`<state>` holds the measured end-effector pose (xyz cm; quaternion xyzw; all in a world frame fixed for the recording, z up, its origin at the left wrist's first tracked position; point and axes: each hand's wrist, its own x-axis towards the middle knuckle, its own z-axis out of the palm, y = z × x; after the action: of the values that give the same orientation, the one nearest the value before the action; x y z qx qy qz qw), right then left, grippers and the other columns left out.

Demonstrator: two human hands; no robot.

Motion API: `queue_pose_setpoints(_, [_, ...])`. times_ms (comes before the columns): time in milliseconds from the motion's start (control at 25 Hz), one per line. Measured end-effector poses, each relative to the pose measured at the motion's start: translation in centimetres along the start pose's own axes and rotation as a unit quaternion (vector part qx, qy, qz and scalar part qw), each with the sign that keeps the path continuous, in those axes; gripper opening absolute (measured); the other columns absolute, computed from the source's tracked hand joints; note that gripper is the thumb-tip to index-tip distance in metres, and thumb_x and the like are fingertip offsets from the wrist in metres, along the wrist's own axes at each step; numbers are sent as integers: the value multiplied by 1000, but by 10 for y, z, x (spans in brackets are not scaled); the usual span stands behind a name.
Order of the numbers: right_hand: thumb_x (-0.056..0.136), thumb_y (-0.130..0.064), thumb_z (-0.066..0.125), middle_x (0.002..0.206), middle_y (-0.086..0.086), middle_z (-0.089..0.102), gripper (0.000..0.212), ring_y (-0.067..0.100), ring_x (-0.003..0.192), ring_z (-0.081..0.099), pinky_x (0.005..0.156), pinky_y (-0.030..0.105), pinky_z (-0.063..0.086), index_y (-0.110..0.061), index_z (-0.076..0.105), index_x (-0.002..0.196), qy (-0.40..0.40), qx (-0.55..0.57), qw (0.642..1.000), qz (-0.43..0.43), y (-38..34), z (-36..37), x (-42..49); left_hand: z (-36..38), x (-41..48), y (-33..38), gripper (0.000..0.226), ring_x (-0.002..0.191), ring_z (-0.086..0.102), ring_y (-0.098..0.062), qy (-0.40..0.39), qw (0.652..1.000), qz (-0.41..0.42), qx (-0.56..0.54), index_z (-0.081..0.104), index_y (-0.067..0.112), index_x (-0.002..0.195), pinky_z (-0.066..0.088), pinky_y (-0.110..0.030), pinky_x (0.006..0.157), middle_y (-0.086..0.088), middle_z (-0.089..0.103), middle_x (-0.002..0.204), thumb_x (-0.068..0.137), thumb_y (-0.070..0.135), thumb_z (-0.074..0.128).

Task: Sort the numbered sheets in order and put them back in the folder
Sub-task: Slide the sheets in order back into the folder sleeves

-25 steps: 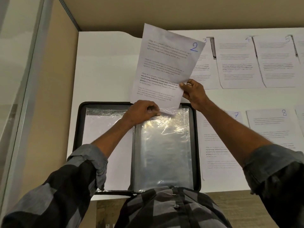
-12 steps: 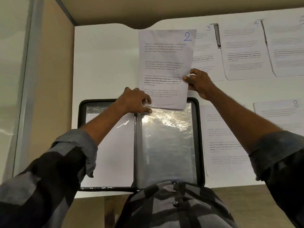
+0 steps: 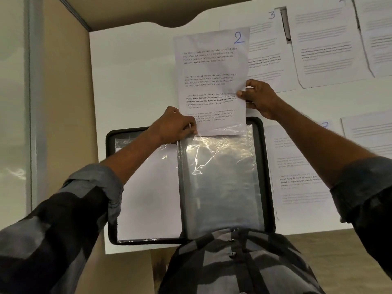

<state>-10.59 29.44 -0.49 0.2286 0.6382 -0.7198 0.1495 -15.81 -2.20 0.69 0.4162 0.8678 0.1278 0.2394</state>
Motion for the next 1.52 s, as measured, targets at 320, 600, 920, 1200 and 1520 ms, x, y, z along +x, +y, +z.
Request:
queue_pose_setpoints(320, [94,-13,72,105,2,78,25,20,101,74,80,30,59,-12,61,116,-8,-13,1000,-3,4,3,4,7,0,-2,38,83,58,-13,-64,994,-67,-52,54,24,93,20,-42,106,10,61,78,109,49,30])
queue_pose_setpoints(600, [94,-15,72,119,10,74,39,24,110,72,89,37,60,-5,58,130,-16,-18,1000,17,13,2,-2,7,10,-22,44,97,64,-14,198,892,-243,-326,51,19,132,57,-31,85,-1,56,130,96,36,70])
queue_pose_setpoints(920, [96,-16,70,119,9,74,40,24,108,73,92,43,60,-3,57,132,0,-48,998,27,17,-1,-5,23,24,-19,54,111,71,-22,159,780,-240,-555,49,5,142,59,-43,95,-10,70,125,93,6,72])
queue_pose_setpoints(1200, [93,-29,72,149,5,51,67,15,131,53,109,18,44,-11,42,150,51,-340,921,-185,-70,-2,38,35,17,-19,47,113,70,-16,151,795,-206,-550,54,4,135,58,-32,95,-5,70,126,92,5,73])
queue_pose_setpoints(1520, [99,-28,65,140,9,60,44,29,125,57,96,34,42,-20,54,142,-152,-648,732,-144,-132,56,90,40,13,-21,55,113,68,-11,153,820,-186,-520,48,5,141,56,-36,101,-9,66,131,92,7,73])
